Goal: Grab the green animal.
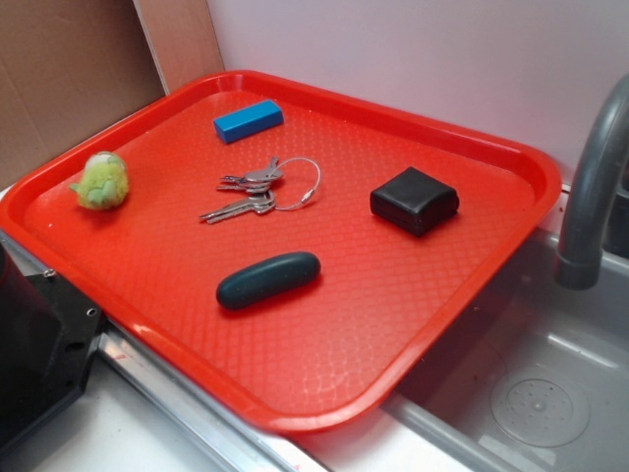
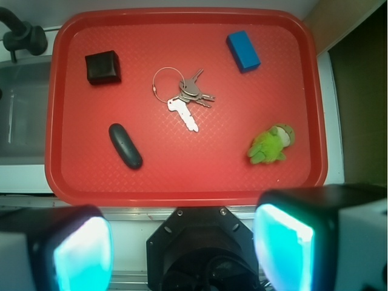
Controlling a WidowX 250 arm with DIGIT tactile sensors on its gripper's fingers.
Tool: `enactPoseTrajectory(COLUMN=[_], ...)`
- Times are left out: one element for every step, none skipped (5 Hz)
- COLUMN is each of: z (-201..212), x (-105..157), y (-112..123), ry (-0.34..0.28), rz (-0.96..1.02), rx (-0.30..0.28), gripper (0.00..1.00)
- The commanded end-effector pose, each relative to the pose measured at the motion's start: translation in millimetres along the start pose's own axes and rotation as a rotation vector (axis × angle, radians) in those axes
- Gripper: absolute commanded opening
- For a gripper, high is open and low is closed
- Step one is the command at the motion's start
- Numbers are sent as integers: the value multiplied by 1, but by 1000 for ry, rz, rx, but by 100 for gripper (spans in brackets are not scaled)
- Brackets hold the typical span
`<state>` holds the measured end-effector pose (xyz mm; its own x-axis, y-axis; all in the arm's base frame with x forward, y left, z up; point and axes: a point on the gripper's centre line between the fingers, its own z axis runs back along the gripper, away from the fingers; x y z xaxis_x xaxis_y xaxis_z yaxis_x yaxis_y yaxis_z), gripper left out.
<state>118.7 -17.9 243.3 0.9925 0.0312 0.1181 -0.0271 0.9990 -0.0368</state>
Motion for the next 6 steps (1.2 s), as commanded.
enactPoseTrajectory(z=[0,-3,-13,-25,-23,-20], x=[0,39,72,82,57,28], y=[0,5,13,38,63,52], ry=[0,38,78,112,108,64], rz=[0,-10,15,263,515,762], rx=[0,28,60,102,74,119], gripper=[100,100,100,100,100,100])
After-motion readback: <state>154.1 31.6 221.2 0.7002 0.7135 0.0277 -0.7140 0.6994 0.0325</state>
